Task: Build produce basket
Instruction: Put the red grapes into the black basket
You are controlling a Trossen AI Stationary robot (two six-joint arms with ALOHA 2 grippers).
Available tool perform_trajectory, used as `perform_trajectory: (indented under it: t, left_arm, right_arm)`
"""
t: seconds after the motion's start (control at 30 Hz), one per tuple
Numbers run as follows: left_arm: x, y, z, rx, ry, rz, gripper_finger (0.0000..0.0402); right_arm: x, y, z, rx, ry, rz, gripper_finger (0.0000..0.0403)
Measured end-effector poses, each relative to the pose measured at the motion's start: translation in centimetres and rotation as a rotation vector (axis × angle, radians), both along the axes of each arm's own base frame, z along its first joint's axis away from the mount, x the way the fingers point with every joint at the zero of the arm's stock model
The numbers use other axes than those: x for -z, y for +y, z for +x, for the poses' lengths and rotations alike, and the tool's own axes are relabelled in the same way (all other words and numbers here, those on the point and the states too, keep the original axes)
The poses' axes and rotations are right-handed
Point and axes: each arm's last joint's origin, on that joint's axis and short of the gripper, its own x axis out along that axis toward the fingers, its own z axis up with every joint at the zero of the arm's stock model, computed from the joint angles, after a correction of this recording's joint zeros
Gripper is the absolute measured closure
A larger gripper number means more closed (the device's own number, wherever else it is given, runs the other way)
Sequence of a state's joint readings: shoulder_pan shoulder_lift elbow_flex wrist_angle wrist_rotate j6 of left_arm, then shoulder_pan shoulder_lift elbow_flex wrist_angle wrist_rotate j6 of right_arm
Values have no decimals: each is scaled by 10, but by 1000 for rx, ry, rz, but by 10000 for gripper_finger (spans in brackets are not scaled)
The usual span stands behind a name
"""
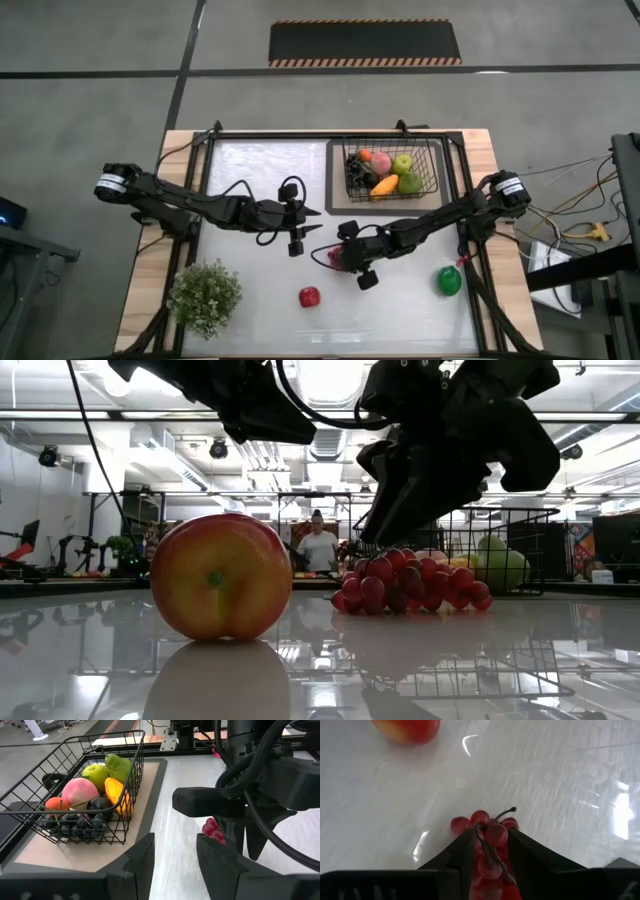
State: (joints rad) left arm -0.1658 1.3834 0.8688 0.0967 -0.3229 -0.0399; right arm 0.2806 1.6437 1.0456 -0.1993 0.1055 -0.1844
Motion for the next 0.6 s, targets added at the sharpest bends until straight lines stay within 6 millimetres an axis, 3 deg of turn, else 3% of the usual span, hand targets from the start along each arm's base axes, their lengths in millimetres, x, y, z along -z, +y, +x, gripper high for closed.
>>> perform_trajectory:
  t: [0.37,0.6]
  left_arm:
    - [0,0,0,0,0,1,273]
    - [0,0,0,1,0,2,273]
  right_arm:
    - [6,-3,-3,4,13,-2,321]
    - [7,-3,-4,1,13,-2,360]
